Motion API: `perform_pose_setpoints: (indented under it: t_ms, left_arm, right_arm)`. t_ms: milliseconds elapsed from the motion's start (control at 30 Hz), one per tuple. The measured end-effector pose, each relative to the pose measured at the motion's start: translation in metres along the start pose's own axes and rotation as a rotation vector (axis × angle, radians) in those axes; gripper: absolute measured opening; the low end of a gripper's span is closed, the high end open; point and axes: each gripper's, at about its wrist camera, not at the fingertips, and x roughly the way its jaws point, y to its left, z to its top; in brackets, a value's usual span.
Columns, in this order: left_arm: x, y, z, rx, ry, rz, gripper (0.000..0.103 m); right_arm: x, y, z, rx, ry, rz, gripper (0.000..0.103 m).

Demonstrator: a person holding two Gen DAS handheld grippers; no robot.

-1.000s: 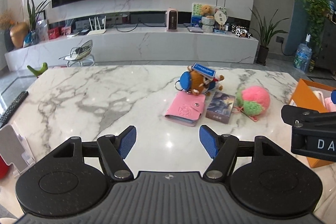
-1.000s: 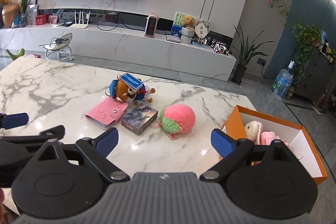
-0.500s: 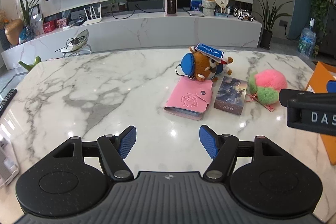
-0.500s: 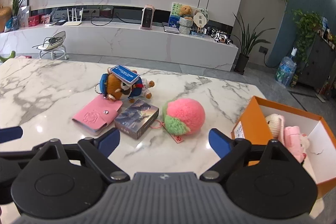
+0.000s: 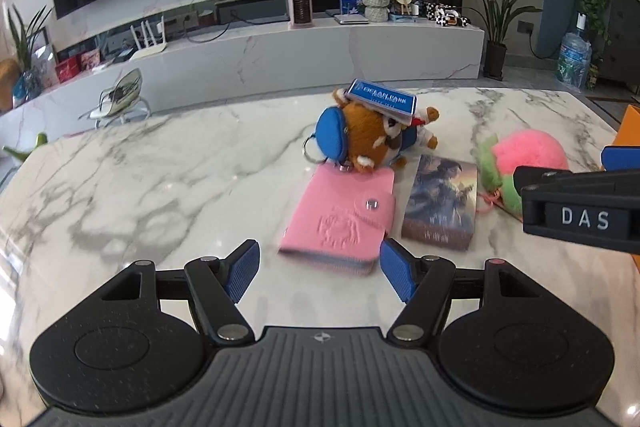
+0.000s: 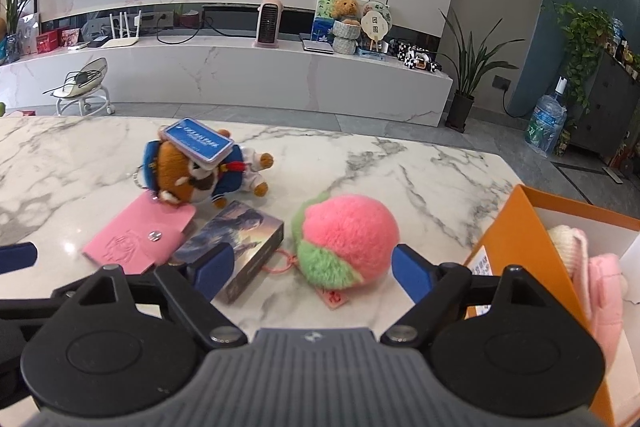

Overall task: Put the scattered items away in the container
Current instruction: 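Grasp the brown bear keychain with the left tool while the right tool grasps the pink pompom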

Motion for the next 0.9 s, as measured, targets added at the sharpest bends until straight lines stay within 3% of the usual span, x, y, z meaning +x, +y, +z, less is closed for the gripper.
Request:
perform_pose_setpoints:
  t_ms: [167,267,533,900]
  left_arm:
    - [0.024,-0.01,0.015,0.054,-0.026,0.005,0.079]
    - [0.037,-0.014,0.024,0.07,-0.047,0.019,0.087]
    - [0.067,-0.014,0.048,0.081,-0.092,0.036,0.087]
    - [0.103,-0.025,0.059,0.13,-0.121,-0.008,0.091]
  right_arm:
    - [0.025,-0.007,0.003,0.011,-0.008,-0.003,0.087]
    - [0.039,-0.01,0.005,0.018,-0.014,-0.004,0.088]
    - [0.072,-0.022,0.008,0.056,-0.018,-0.006,0.089]
    - [0.098,-0.033,-0.004,0.106,0.033,0.011,0.09]
